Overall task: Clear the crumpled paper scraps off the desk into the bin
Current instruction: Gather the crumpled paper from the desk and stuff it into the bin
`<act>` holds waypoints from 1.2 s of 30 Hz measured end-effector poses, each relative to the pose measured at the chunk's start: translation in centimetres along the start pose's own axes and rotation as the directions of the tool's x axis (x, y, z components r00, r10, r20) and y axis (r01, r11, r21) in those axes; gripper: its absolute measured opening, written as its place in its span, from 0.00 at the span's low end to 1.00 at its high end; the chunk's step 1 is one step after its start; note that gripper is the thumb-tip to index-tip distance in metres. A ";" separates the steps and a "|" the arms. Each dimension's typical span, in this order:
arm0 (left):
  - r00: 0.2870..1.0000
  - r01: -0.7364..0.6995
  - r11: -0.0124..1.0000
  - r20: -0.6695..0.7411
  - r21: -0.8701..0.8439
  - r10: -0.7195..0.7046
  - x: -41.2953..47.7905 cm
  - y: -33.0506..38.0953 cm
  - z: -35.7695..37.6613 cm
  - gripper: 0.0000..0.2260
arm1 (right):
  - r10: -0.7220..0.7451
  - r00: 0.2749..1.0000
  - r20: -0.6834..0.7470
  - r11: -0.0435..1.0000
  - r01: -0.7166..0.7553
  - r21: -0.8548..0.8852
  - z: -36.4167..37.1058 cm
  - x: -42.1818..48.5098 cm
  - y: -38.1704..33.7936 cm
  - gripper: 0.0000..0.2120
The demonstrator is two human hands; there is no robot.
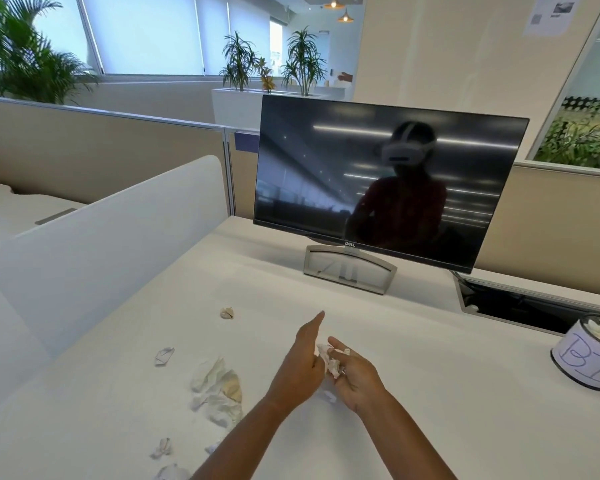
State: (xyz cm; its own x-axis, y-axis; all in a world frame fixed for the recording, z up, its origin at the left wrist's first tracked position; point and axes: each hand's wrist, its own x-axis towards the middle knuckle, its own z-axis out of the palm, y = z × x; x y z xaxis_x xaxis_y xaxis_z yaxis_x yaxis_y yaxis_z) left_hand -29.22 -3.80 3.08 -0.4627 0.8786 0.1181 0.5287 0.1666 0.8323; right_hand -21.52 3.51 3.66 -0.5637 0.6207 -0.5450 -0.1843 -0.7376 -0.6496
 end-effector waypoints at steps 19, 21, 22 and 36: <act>0.936 0.272 0.549 -0.084 0.791 -0.342 4.9 -8.2 -10.2 0.27 | 0.022 1.000 0.019 0.999 -0.021 -0.036 -3.2 -0.8 0.6 0.08; 0.928 0.307 0.572 -0.106 0.761 -0.358 5.0 -8.4 -10.2 0.24 | 0.017 1.000 0.021 0.999 -0.016 -0.042 -3.5 -0.9 0.6 0.08; 0.929 0.316 0.585 -0.119 0.747 -0.350 4.9 -8.5 -10.0 0.22 | 0.016 1.000 0.021 0.999 -0.015 -0.039 -3.6 -0.8 0.6 0.08; 0.941 0.306 0.897 -0.243 0.319 -0.234 5.8 -4.0 -3.8 0.16 | -0.056 0.997 -0.054 0.998 0.056 0.000 -7.6 -1.2 -3.4 0.09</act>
State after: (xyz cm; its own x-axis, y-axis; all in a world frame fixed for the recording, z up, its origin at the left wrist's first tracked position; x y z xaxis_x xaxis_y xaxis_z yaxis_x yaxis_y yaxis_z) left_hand -36.78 -1.09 2.50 -0.7326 0.6790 0.0480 0.5597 0.5608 0.6101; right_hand -14.11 7.31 2.55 -0.5078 0.6744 -0.5361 -0.2152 -0.7018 -0.6790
